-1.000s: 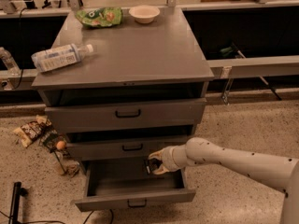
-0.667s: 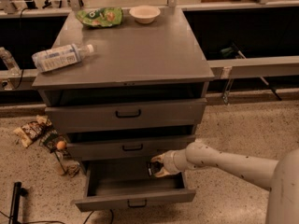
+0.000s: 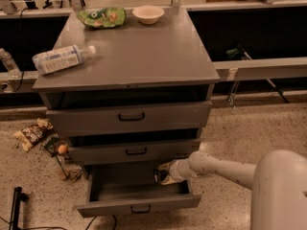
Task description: Place rxbar chocolate into bottom drawer
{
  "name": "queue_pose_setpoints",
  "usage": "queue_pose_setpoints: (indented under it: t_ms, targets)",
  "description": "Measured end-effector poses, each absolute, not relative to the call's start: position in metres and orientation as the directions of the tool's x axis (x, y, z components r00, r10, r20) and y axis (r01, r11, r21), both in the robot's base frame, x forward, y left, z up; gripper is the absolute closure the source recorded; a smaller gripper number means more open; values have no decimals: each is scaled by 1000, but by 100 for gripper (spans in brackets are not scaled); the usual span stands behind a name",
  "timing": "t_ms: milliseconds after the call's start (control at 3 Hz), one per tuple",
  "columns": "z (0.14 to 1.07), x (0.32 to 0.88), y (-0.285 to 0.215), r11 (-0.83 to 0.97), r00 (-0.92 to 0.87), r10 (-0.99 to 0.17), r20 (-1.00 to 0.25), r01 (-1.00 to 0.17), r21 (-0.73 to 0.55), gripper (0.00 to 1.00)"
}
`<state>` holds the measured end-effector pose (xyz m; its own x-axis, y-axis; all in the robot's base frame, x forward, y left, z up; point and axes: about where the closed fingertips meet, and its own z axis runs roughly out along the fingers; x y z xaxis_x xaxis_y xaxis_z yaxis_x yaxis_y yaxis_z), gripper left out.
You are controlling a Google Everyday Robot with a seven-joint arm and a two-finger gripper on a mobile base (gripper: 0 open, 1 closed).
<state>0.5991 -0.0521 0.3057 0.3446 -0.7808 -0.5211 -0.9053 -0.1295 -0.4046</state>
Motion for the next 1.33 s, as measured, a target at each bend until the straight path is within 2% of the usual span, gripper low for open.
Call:
queue_pose_setpoints:
  t_ms: [333,667,1333]
  targets:
    - [270,612,-53,-114,303,-803,-513,-923,-367,100]
    - [240,623,-45,-100,259,-819,-512,-943,-317,82]
    - [205,635,-26,-70,207,-826,-524,-961,-268,36]
